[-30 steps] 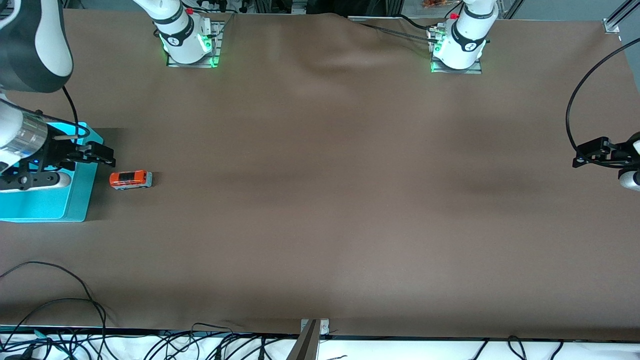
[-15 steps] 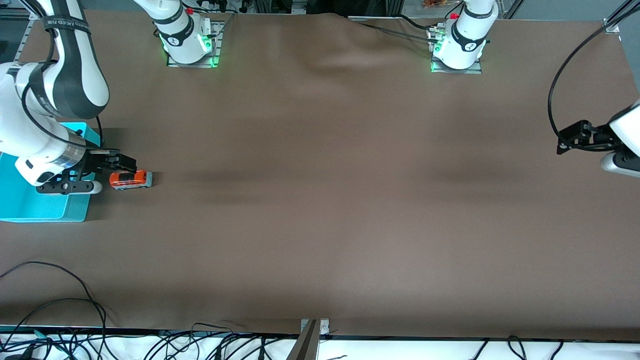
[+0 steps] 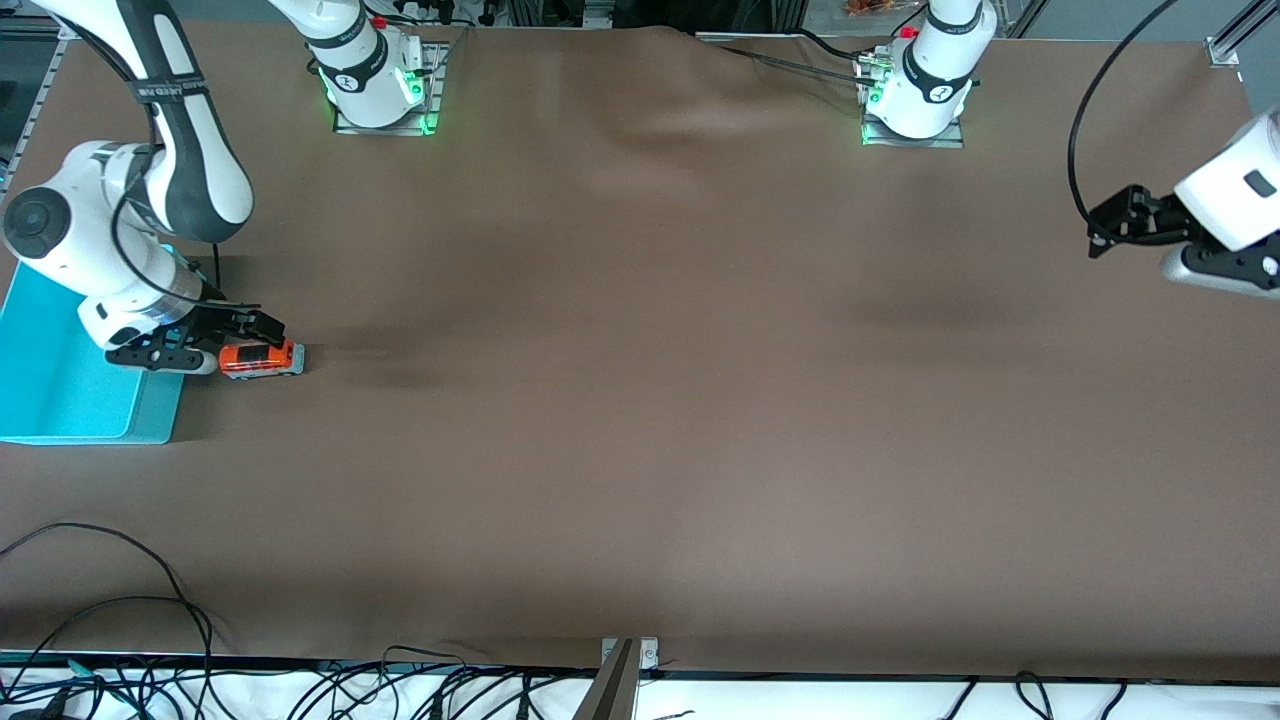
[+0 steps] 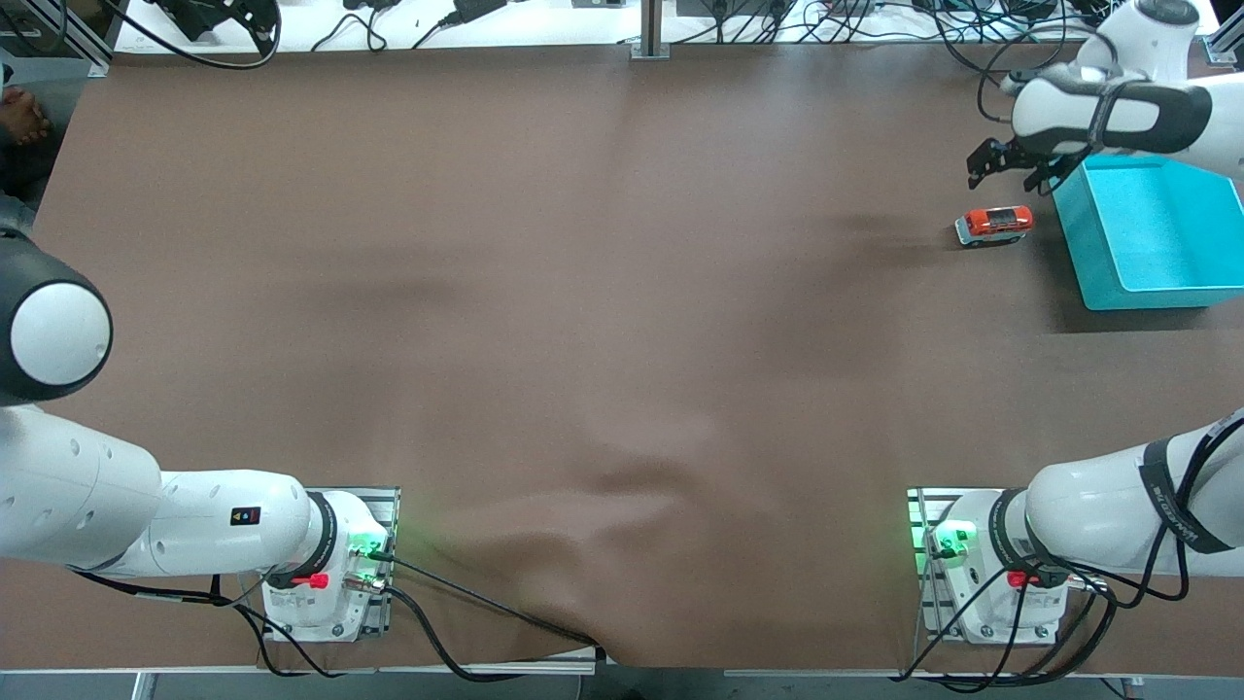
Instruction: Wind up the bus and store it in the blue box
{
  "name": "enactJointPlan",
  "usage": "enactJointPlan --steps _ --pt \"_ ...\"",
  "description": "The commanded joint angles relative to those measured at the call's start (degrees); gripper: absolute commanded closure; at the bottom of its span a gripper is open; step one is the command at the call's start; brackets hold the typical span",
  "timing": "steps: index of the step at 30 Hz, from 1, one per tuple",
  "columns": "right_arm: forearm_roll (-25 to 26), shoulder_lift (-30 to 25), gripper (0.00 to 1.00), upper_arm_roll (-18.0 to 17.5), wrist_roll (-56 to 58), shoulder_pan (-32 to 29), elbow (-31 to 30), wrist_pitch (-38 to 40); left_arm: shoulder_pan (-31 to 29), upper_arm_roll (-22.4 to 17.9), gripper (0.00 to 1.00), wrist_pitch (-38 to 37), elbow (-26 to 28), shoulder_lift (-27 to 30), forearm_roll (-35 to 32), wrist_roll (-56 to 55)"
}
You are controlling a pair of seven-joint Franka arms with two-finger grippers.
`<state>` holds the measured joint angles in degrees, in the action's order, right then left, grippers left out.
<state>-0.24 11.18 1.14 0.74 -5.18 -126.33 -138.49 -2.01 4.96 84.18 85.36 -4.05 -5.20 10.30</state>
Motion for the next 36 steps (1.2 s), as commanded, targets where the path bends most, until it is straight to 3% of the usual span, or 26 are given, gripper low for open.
enactJointPlan --steps 1,4,13,22,36 --pt "0.7 -1.3 0.0 -0.6 -8.8 -1.8 -4.8 -4.5 3.7 -3.6 0.0 5.4 12.0 9.7 3.3 -1.0" --pt "0.9 -0.8 0.0 -0.6 -11.2 -2.0 -4.8 -4.9 4.0 -3.6 0.0 8.2 15.4 12.0 3.4 -1.0" --pt "0.8 4.3 0.0 -0.6 -25.6 -2.0 -4.5 -13.7 4.8 -3.3 0.0 8.0 15.8 13.4 6.7 -1.0" --pt "0.4 7.5 0.0 -0.6 -29.4 -2.5 -3.6 -17.3 3.8 -1.8 0.0 7.6 15.6 13.2 6.9 -1.1" --pt "0.7 9.7 0.0 -0.5 -34.2 -4.0 -3.1 -19.7 3.5 -0.7 0.0 4.2 8.1 8.2 6.3 -1.1"
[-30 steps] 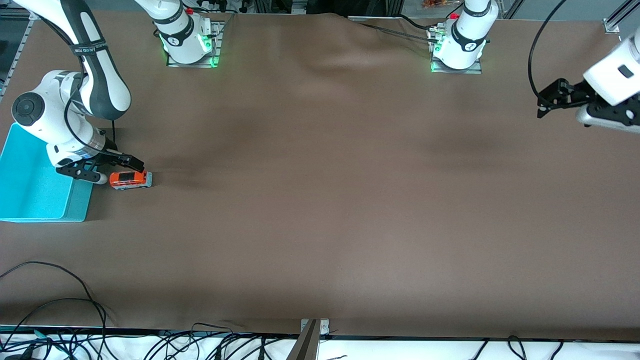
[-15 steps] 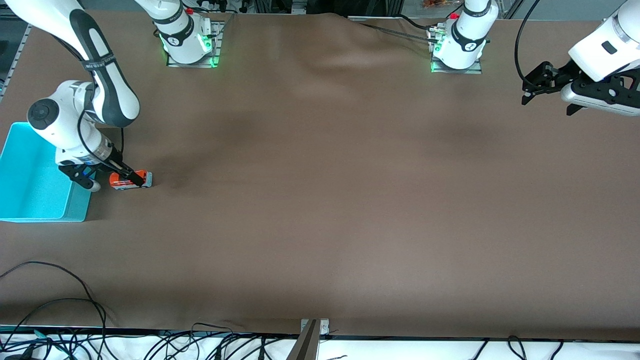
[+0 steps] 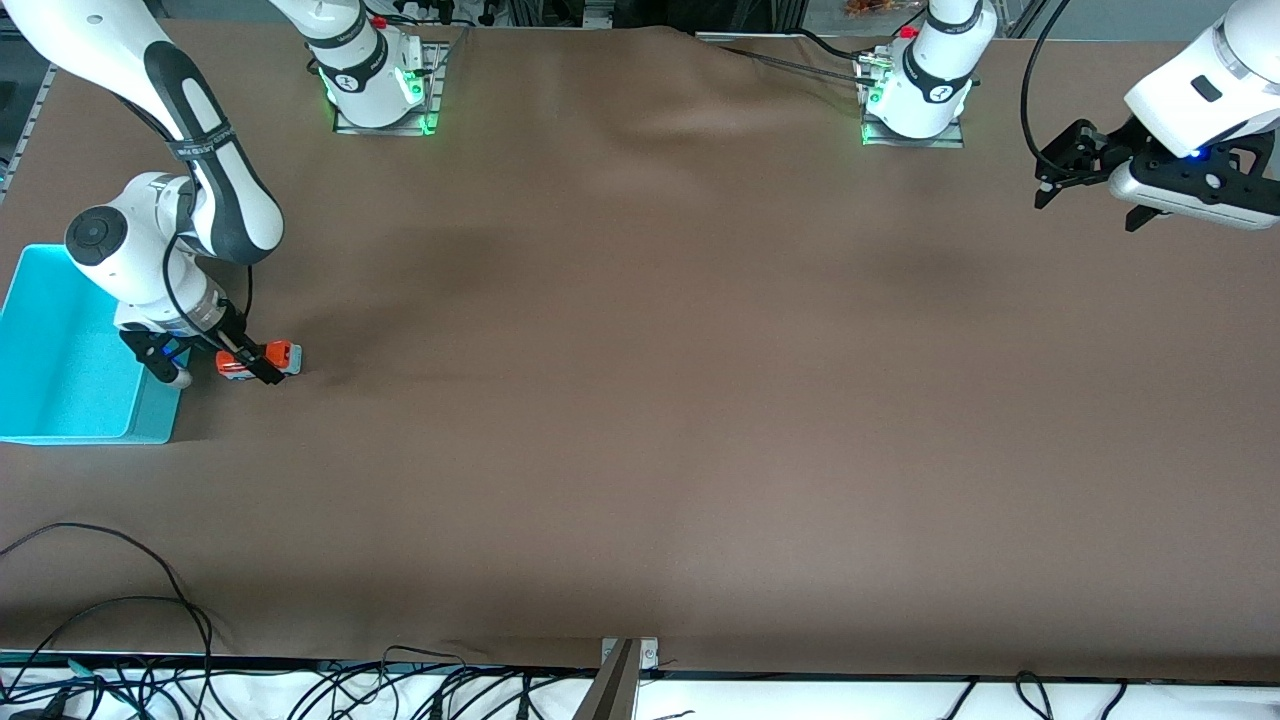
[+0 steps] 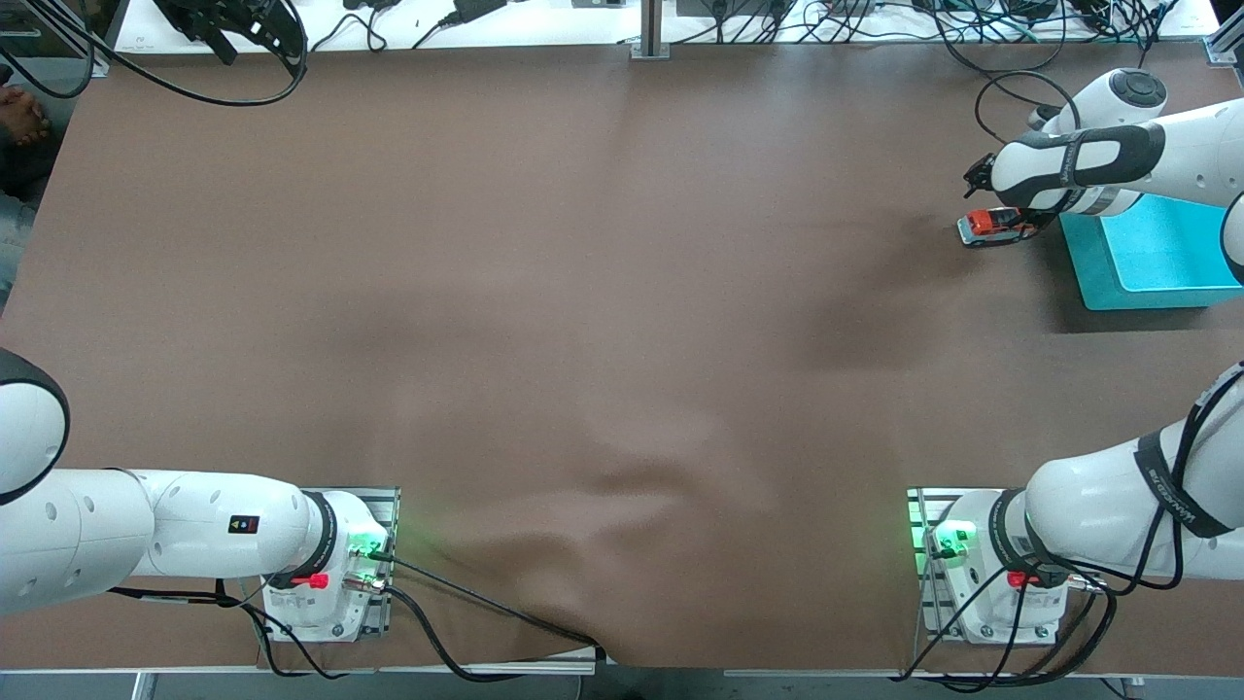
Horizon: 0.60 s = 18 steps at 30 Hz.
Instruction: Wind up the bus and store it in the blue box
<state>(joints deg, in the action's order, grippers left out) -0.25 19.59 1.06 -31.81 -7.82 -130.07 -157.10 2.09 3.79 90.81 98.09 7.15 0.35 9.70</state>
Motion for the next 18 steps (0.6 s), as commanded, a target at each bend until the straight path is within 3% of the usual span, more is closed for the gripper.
enactJointPlan --steps 1,7,12,18 --pt "0.6 1.8 0.0 -0.4 -1.7 -1.4 0.6 -1.2 -0.6 0.4 0.0 -2.7 -4.9 -3.1 0.9 -0.6" --pt "0.4 1.1 0.0 -0.4 -2.6 -1.7 2.8 0.3 -1.2 0.3 0.0 -2.8 -4.9 -3.3 1.3 -0.5" --pt "1.0 0.6 0.0 -0.4 -11.0 -1.7 5.4 4.3 -1.0 0.4 0.0 -3.1 -5.2 -3.5 1.3 -0.6" --pt "2.6 2.4 0.0 -0.2 -11.7 -3.1 5.0 4.0 -0.9 0.4 0.0 -5.6 -9.5 -6.4 1.1 -0.4"
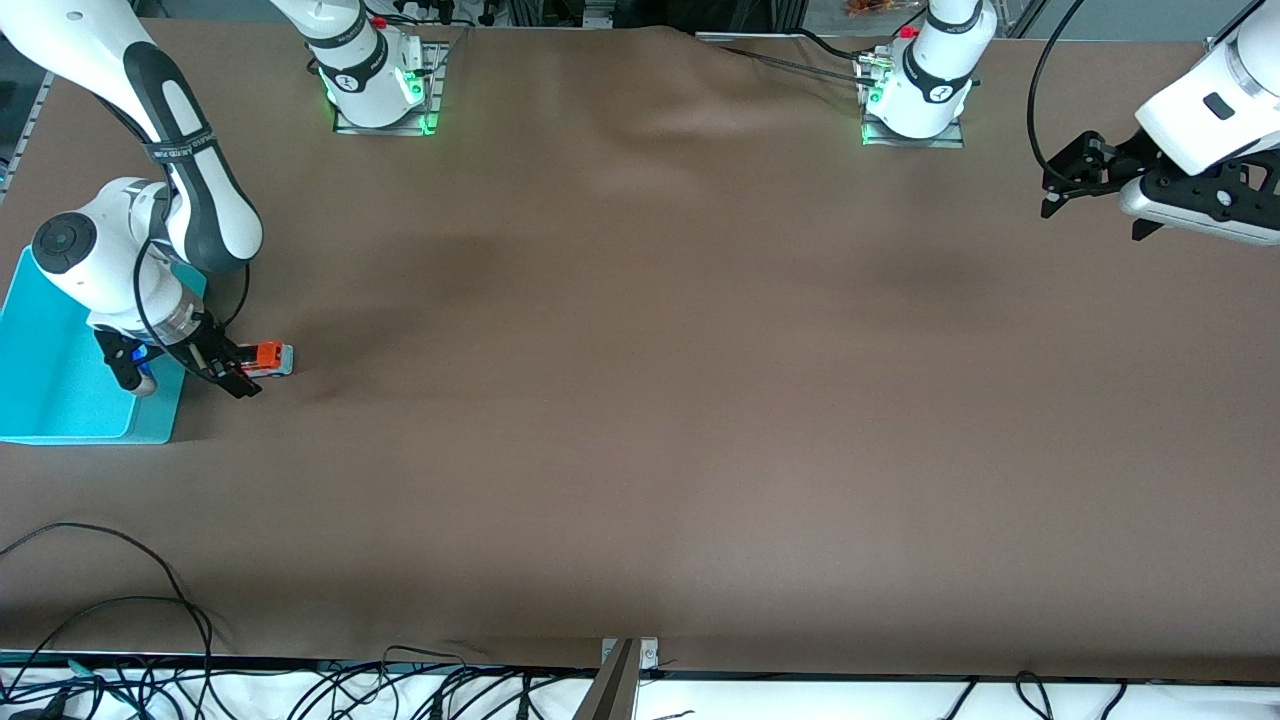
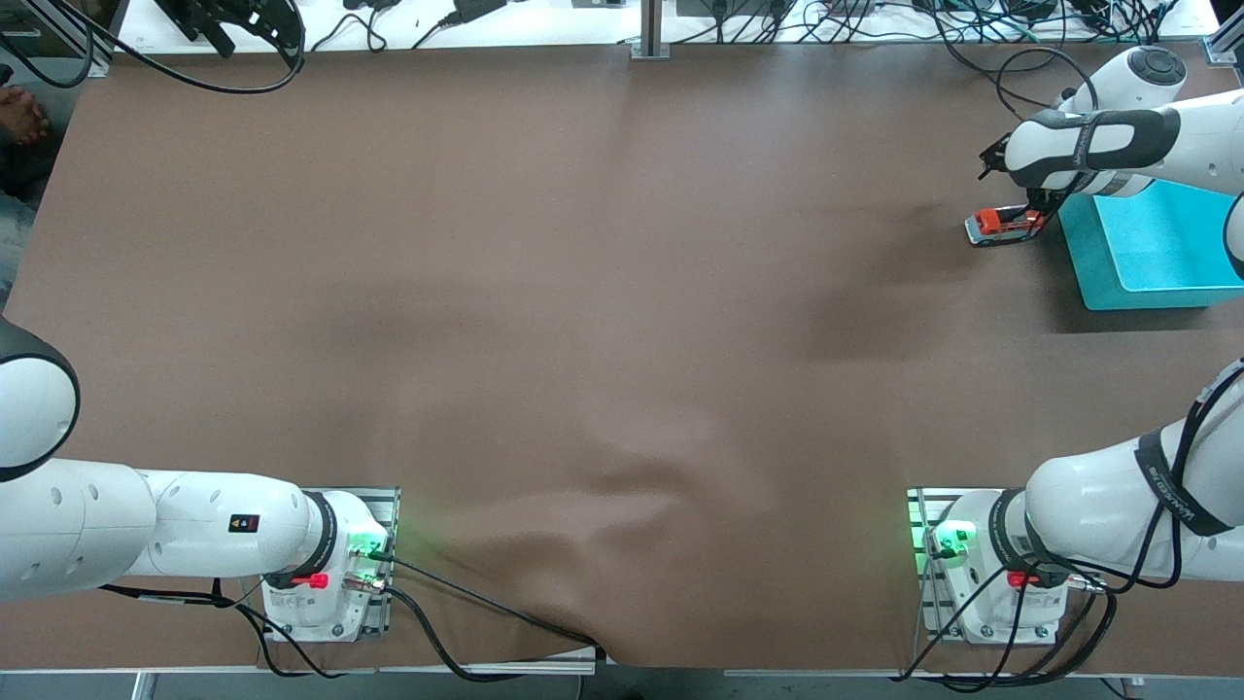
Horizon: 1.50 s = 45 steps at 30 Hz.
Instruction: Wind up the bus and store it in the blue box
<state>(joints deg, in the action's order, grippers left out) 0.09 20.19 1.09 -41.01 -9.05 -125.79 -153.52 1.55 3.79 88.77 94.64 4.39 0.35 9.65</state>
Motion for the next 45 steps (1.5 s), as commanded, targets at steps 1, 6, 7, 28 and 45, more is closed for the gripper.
enactJointPlan --steps 1,6,7,28,45 --pt "2.4 2.0 0.0 -0.2 -2.5 -1.9 0.7 0.4 -0.5 0.4 0.0 -4.2 -6.9 -4.2 1.1 -0.3" --pt "2.5 4.0 0.0 -0.2 -2.6 -3.0 0.3 0.2 -0.8 0.3 0.0 -4.7 -6.7 -4.5 1.3 -0.3" --pt "2.5 4.2 0.0 -0.1 -2.6 -3.2 0.1 -0.1 -0.8 0.3 0.0 -4.7 -6.7 -4.5 1.3 -0.4" --pt "2.2 7.8 1.0 -0.1 -4.2 -3.6 -0.1 -4.9 -3.6 2.1 0.0 -2.6 -5.0 -4.3 2.1 -1.0" --pt "6.9 -0.2 1.0 -0.5 2.3 -3.5 4.3 10.5 -3.3 4.0 0.0 -2.8 -5.2 -4.2 1.1 -1.0"
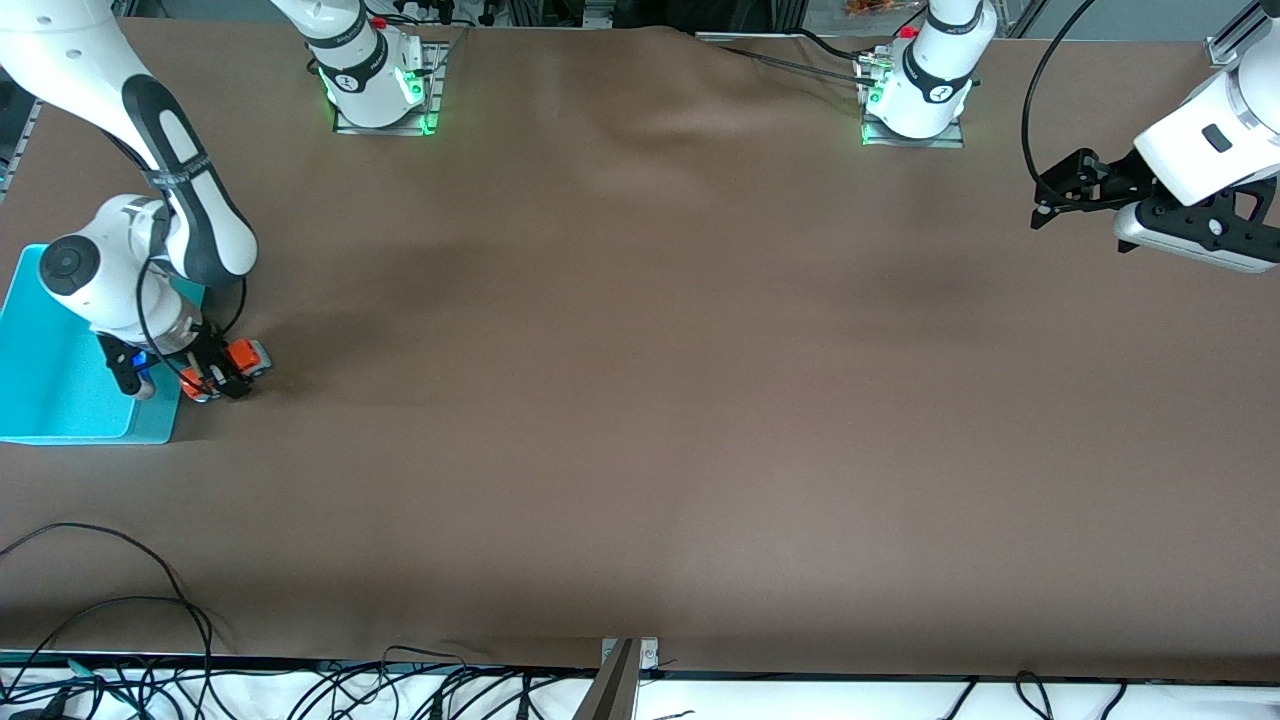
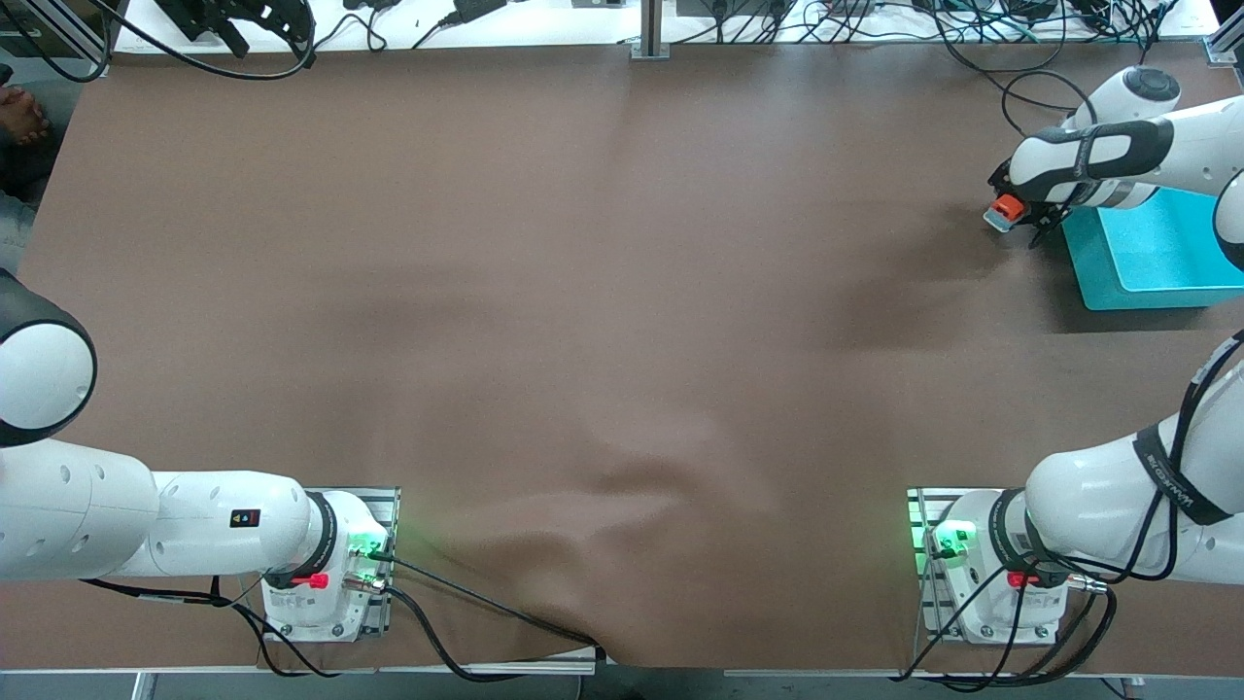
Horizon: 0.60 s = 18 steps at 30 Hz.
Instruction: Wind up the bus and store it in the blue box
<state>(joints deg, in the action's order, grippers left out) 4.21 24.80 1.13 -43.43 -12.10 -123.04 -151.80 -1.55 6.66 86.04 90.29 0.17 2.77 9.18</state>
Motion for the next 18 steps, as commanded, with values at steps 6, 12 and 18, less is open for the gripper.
enactJointPlan --steps 6,12,18 --pt "2.4 -9.2 1.0 -0.6 16.5 -2.3 2.0 15.6 -0.2 2.4 0.0 -0.1 -0.9 0.0 -2.1 -0.9" --pt "2.3 -10.4 1.0 -0.5 32.3 -6.6 2.0 19.8 -0.2 2.5 0.0 -0.3 -0.9 0.1 -2.2 -0.9" --pt "3.1 -10.4 1.0 -0.4 44.9 -10.9 1.9 21.9 -0.2 2.5 0.0 -0.3 -1.0 0.1 -2.2 -0.9"
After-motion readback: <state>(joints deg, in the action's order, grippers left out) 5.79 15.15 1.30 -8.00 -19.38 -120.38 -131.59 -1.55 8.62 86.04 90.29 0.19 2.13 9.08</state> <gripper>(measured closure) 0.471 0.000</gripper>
